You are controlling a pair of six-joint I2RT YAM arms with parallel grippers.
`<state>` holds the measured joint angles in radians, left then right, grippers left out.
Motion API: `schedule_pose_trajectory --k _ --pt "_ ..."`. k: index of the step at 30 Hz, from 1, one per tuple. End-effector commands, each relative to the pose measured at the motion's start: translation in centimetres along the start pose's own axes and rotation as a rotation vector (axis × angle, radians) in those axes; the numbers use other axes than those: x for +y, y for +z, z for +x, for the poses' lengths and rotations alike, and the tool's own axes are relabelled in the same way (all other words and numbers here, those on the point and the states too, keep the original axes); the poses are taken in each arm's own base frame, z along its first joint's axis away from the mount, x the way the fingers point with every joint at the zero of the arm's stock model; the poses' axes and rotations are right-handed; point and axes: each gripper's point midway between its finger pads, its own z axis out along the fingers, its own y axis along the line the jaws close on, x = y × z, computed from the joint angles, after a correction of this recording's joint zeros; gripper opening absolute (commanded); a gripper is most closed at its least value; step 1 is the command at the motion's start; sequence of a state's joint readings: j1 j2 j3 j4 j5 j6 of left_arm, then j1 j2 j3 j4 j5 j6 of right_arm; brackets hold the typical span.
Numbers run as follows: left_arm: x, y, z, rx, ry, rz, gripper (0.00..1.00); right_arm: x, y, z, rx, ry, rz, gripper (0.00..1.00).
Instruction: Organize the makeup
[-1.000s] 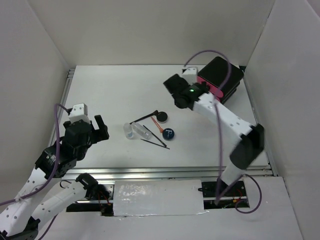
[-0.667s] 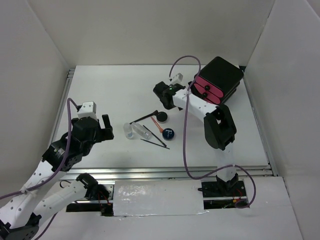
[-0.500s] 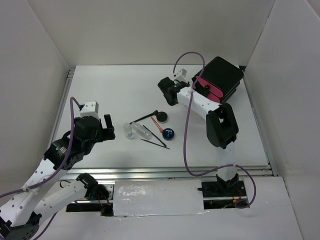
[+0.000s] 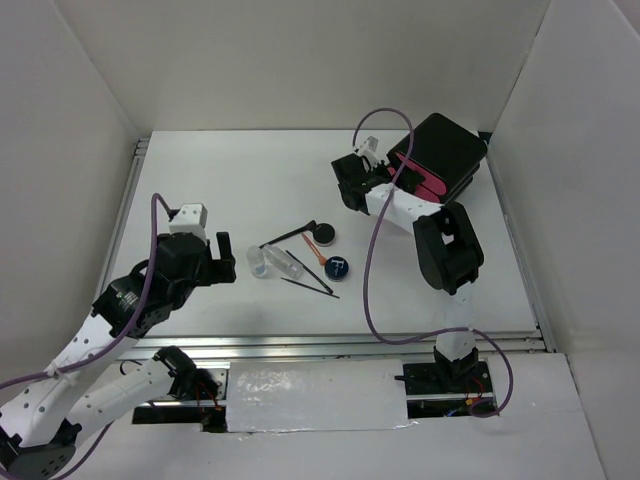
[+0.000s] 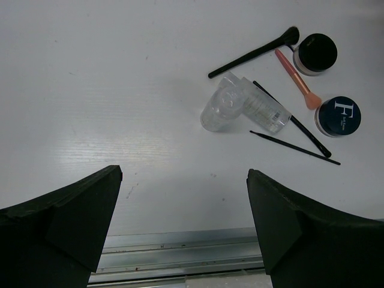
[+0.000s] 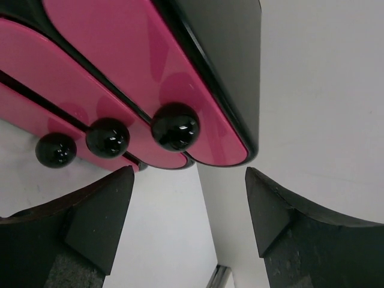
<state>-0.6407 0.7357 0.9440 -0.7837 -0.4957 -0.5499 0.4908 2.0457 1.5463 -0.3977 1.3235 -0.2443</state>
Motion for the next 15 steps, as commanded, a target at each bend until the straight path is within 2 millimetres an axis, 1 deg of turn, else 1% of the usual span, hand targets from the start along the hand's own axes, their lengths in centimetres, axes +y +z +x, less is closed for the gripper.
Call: schedule_pose_trajectory --k 1,4,6,8,9,10,13,15 --pt "-0.5 -0.3 -0.9 -0.039 -0.007 0.027 0.99 -2.2 -0.1 -2.5 -0.069 0.078 0.057 0.82" --pt "-0.4 -0.4 -0.9 -0.042 -0.01 0.025 0.99 -1.7 0.4 -2.8 -0.075 0.063 0.072 0.82" --pt "-0.3 -0.5 -0.9 -0.044 -0.013 0.024 1.0 -1.6 1.1 -2.7 -0.064 0.056 0.082 0.81" --pt "-0.4 -0.6 -1.0 -0.048 -0.014 0.031 0.99 -1.6 1.5 -2.7 -0.063 0.065 0.09 0.79" --pt "-0.4 -0.7 -1.0 -0.051 -0.013 0.034 0.99 -1.8 1.7 -2.7 -0.059 0.035 0.098 0.78" --pt "-0.5 -0.7 -1.0 -0.053 -0.015 0.038 0.99 -2.0 1.7 -3.1 -0.073 0.075 0.106 0.77" --pt "-0.6 -0.8 -1.1 -0.056 -0.014 0.046 0.99 -1.9 2.1 -3.3 -0.089 0.056 0.12 0.77" --pt "-0.6 -0.7 -1.0 -0.052 -0.011 0.046 0.99 -1.6 2.3 -3.0 -0.082 0.04 0.133 0.77"
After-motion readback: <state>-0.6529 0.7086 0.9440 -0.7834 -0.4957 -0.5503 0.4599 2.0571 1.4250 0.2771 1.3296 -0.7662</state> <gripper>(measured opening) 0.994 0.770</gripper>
